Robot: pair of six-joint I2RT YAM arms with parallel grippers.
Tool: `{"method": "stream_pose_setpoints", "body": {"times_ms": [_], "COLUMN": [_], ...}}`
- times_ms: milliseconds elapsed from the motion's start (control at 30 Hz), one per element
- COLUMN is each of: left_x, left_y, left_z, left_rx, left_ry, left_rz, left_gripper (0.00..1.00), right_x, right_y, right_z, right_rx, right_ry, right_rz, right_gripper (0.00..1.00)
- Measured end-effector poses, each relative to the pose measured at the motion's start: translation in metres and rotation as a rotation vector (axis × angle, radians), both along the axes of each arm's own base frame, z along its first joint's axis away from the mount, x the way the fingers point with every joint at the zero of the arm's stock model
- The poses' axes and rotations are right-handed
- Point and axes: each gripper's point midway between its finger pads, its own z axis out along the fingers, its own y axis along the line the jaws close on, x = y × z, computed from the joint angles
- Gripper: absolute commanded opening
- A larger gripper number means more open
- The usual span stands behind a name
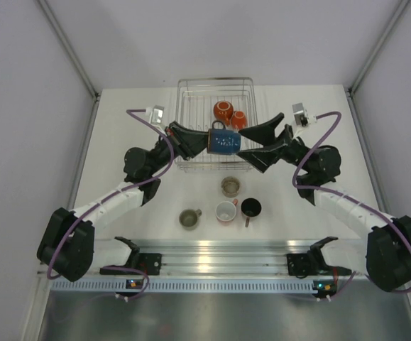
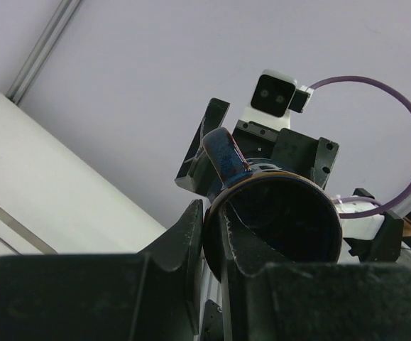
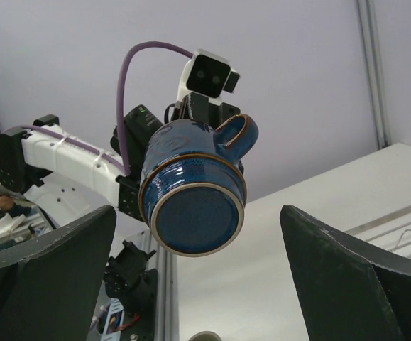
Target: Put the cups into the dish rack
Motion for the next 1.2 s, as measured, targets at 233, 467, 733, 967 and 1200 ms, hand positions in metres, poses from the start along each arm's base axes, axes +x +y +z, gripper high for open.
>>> {"method": "stream_pose_setpoints", "body": {"times_ms": [233, 467, 733, 967, 1200], "left_x": [-0.004, -0.004, -0.006, -0.007, -0.007], "left_y": [0.001, 0.002, 0.003, 0.003, 0.006], "left_z": [0.007, 0.007, 0.008, 0.006, 0.005], "left_rx": [-0.023, -0.027, -0.035, -0.037, -0.042], "left_ry": [-0.02, -0.024, -0.027, -0.025, -0.021], "left_rz": [-0.009, -0.009, -0.009, -0.012, -0.005], "left_gripper": [0.0, 0.0, 0.0, 0.0, 0.0], "right_x": [-0.013, -0.02, -0.021, -0.013, -0.009], "right_y": [0.015, 0.032, 0.042, 0.051, 0.056], "right_z": [0.001, 0.005, 0.014, 0.012, 0.011], "right_rx": [0.01, 0.014, 0.023, 0.02, 0.016], "right_ry": [-0.008, -0.01, -0.029, -0.027, -0.02], "right_rz": [0.064, 0.115, 0.127, 0.118, 0.114], "right_gripper": [0.99, 0.99, 0.99, 0.57, 0.0]}}
